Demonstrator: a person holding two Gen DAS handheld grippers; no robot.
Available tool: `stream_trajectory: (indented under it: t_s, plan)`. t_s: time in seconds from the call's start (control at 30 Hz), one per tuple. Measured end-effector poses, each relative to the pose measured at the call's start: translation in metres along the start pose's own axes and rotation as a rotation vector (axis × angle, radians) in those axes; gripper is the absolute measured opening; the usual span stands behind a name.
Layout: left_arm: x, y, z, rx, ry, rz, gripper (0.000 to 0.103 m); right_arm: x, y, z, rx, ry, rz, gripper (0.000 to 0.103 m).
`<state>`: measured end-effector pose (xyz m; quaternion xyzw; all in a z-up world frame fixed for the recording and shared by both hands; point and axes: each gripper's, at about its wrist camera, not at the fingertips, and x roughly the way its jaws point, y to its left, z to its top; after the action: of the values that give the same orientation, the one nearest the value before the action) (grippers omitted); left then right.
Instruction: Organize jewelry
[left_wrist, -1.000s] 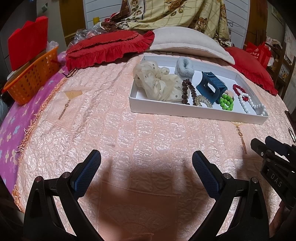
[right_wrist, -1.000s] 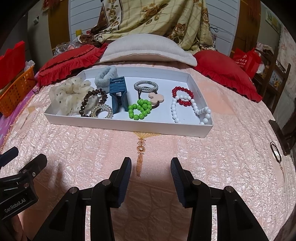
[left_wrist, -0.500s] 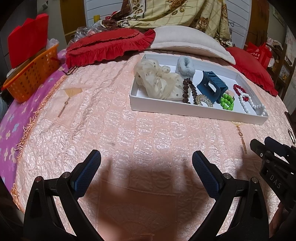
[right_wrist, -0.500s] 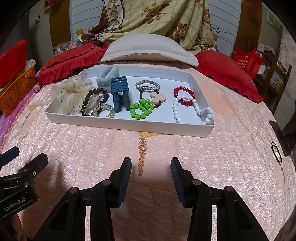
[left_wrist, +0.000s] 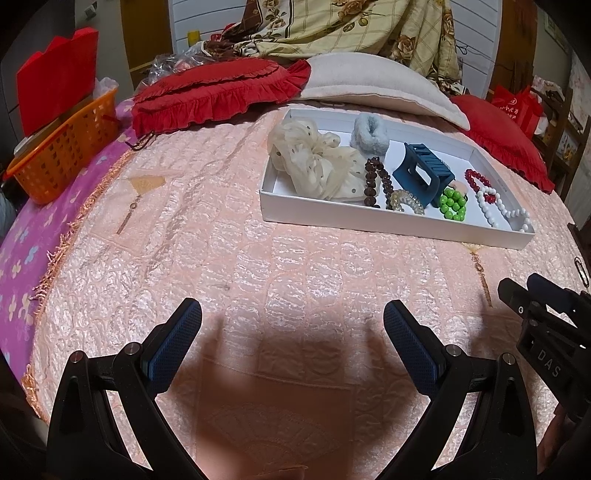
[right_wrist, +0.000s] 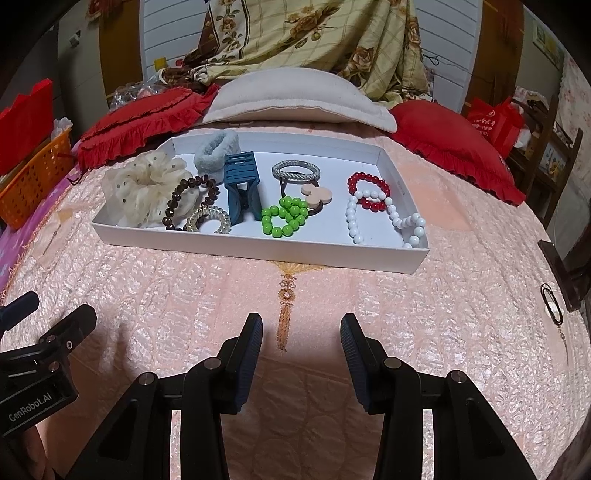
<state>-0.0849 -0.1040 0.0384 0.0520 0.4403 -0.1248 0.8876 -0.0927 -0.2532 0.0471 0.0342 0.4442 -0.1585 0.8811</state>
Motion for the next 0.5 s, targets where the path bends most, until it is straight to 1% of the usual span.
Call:
stream_trajectory:
  t_s: [0.5]
  plan:
    - [-0.0030, 0.0024, -0.0007, -0.009, 0.001, -0.003, 0.099, -0.0017, 0.0044, 0.0017, -0.018, -0.002, -0.005, 0.042]
